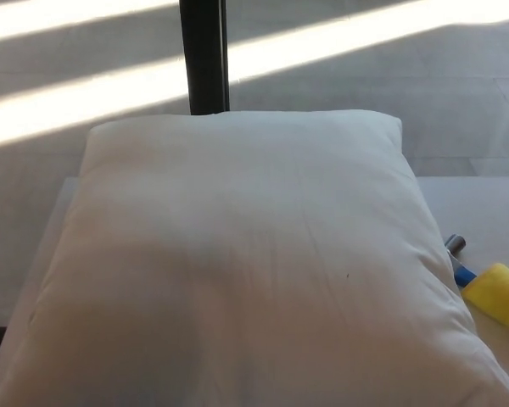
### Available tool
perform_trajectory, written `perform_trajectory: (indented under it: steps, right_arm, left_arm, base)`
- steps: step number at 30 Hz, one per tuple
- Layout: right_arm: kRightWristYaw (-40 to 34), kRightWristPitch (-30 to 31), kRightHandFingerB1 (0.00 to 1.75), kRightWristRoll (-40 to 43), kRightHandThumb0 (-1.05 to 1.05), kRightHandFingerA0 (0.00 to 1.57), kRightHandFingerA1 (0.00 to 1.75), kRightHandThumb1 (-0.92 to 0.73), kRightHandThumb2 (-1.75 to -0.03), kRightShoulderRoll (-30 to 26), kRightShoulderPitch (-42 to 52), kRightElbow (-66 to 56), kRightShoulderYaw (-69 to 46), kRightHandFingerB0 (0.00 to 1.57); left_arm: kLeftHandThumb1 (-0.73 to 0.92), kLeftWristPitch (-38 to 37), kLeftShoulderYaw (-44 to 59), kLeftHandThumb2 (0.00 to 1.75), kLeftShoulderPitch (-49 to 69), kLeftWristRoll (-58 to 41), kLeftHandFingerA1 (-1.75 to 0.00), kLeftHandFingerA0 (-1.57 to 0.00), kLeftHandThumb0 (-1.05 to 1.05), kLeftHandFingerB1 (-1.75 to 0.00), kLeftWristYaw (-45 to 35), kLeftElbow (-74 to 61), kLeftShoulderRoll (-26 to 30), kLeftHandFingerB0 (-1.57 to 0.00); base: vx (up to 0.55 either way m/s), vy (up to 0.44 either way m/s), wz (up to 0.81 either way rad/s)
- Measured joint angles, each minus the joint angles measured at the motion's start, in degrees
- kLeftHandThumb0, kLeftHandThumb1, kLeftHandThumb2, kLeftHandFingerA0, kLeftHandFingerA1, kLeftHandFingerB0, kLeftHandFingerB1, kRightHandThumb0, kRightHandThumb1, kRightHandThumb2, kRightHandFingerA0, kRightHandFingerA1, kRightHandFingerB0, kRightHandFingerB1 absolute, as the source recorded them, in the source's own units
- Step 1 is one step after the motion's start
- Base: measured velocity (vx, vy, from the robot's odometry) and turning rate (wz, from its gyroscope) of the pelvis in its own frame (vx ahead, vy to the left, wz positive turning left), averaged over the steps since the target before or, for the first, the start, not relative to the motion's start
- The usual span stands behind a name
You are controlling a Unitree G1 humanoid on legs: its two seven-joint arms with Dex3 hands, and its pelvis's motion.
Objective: A hammer is kept on the right hand side and a pillow is kept on the left hand side on the desk infront of the robot and the robot uses its right hand to pick up the hammer and makes a downward swinging motion to hit the pillow
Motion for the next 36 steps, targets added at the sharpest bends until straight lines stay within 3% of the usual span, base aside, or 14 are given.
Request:
perform_trajectory:
  steps: [2, 3, 4, 5, 7, 8, 9, 10, 11, 19, 24, 29, 30, 36]
  right_arm:
    - [0.5, 0.0, 0.0, -1.7, -1.04, 0.0, 0.1, -0.6, -1.06, -0.3, 0.0, -0.5, 4.1, 0.0]
    - [0.8, 0.0, 0.06, -2.4, -1.02, 0.0, 0.0, -0.56, -0.9, -0.5, 0.0, -0.6, 5.9, 0.03]
    - [1.0, -0.1, 0.06, -3.2, -1.02, 0.0, 0.0, -0.56, -0.9, -0.7, 0.0, -0.7, 7.6, 0.03]
    - [1.3, -0.1, 0.0, -4.1, -1.04, 0.0, 0.12, -0.61, -1.06, -0.8, 0.0, -0.7, 9.9, 0.0]
    - [1.6, -0.1, 0.0, -5.4, -1.03, 0.0, 0.02, -0.59, -0.99, -0.9, 0.0, -0.6, 12.8, 0.0]
    - [1.8, -0.1, 0.03, -6.5, -1.0, 0.0, 0.01, -0.56, -0.95, -0.9, 0.0, -0.5, 15.2, 0.0]
    - [1.9, -0.1, 0.09, -7.2, -0.98, 0.0, 0.0, -0.73, -0.72, -0.9, 0.0, -0.4, 16.5, 0.0]
    - [2.0, -0.1, 0.09, -8.2, -0.98, 0.0, 0.0, -0.73, -0.72, -0.9, 0.0, -0.1, 18.7, 0.0]
    - [2.0, -0.1, 0.0, -8.8, -1.0, 0.0, 0.14, -0.59, -1.05, -0.9, 0.0, 0.2, 20.2, 0.0]
    - [2.1, -0.5, 0.01, -14.9, -1.01, 0.0, 0.11, -0.62, -1.05, -0.9, 0.0, 4.6, 31.2, 0.01]
    - [2.1, -1.4, 0.02, -18.8, -1.05, 0.0, 0.06, -0.66, -1.06, -0.9, -0.1, 7.8, 36.6, 0.14]
    - [2.1, -2.4, 0.13, -22.8, -0.96, 0.0, 0.12, -0.63, -1.0, -0.9, -1.2, 11.2, 41.3, 0.06]
    - [2.1, -2.6, 0.23, -23.6, -0.89, 0.0, 0.16, -0.58, -0.98, -0.9, -1.7, 11.9, 42.1, 0.07]
    - [1.7, -3.6, 0.19, -27.9, -1.0, 0.0, 0.08, -0.62, -1.02, -0.9, -5.2, 17.4, 46.7, 0.07]
  left_arm:
    - [0.62, 0.0, 0.0, 0.59, 0.0, -0.1, -0.56, -0.68, -0.61, -0.51, -0.1, -0.2, 0.0, -0.63]
    - [0.62, 0.0, 0.0, 0.59, 0.0, -0.1, -0.56, -0.68, -0.61, -0.51, -0.2, -0.3, 0.0, -0.62]
    - [0.62, 0.0, 0.0, 0.59, 0.0, -0.1, -0.56, -0.68, -0.61, -0.51, -0.3, -0.3, 0.0, -0.62]
    - [0.62, 0.0, 0.0, 0.59, 0.1, -0.2, -0.56, -0.68, -0.61, -0.5, -0.5, -0.3, 0.0, -0.61]
    - [0.61, 0.0, 0.0, 0.59, 0.1, -0.2, -0.58, -0.71, -0.62, -0.5, -0.6, -0.3, 0.0, -0.64]
    - [0.61, 0.0, 0.0, 0.59, 0.2, -0.2, -0.58, -0.73, -0.6, -0.5, -0.7, -0.3, 0.0, -0.65]
    - [0.62, 0.0, 0.0, 0.59, 0.2, -0.2, -0.58, -0.74, -0.61, -0.5, -0.7, -0.3, 0.0, -0.65]
    - [0.62, 0.0, 0.0, 0.59, 0.2, -0.2, -0.58, -0.74, -0.61, -0.5, -0.7, -0.3, 0.0, -0.65]
    - [0.61, 0.0, 0.0, 0.59, 0.2, -0.2, -0.58, -0.71, -0.63, -0.49, -0.8, -0.3, 0.0, -0.63]
    - [0.61, 0.0, 0.0, 0.59, 0.5, -0.2, -0.58, -0.7, -0.64, -0.5, -1.3, -0.3, 0.0, -0.63]
    - [0.62, 0.0, 0.0, 0.59, 0.7, -0.3, -0.56, -0.75, -0.61, -0.48, -1.7, -0.2, 0.0, -0.66]
    - [0.6, 0.0, 0.0, 0.59, 0.8, -0.3, -0.58, -0.73, -0.65, -0.48, -2.1, 0.3, 0.0, -0.64]
    - [0.61, 0.0, 0.0, 0.59, 0.8, -0.3, -0.57, -0.71, -0.64, -0.47, -2.2, 0.3, 0.0, -0.61]
    - [0.62, 0.0, -0.3, 0.59, 1.0, -0.3, -0.6, -0.75, -0.64, -0.49, -2.5, 0.7, 0.0, -0.65]
  base:
    - [0.0, 0.0, 0.0]
    - [0.0, 0.0, 0.0]
    - [0.0, 0.0, 0.0]
    - [0.0, 0.0, 0.0]
    - [0.0, 0.0, 0.0]
    - [0.0, 0.0, 0.0]
    - [0.0, 0.0, 0.0]
    - [0.0, 0.0, 0.0]
    - [0.0, 0.0, 0.0]
    - [0.0, 0.0, 0.0]
    - [0.0, 0.0, 0.0]
    - [0.0, 0.0, 0.0]
    - [0.0, 0.0, 0.0]
    - [0.0, 0.0, 0.0]
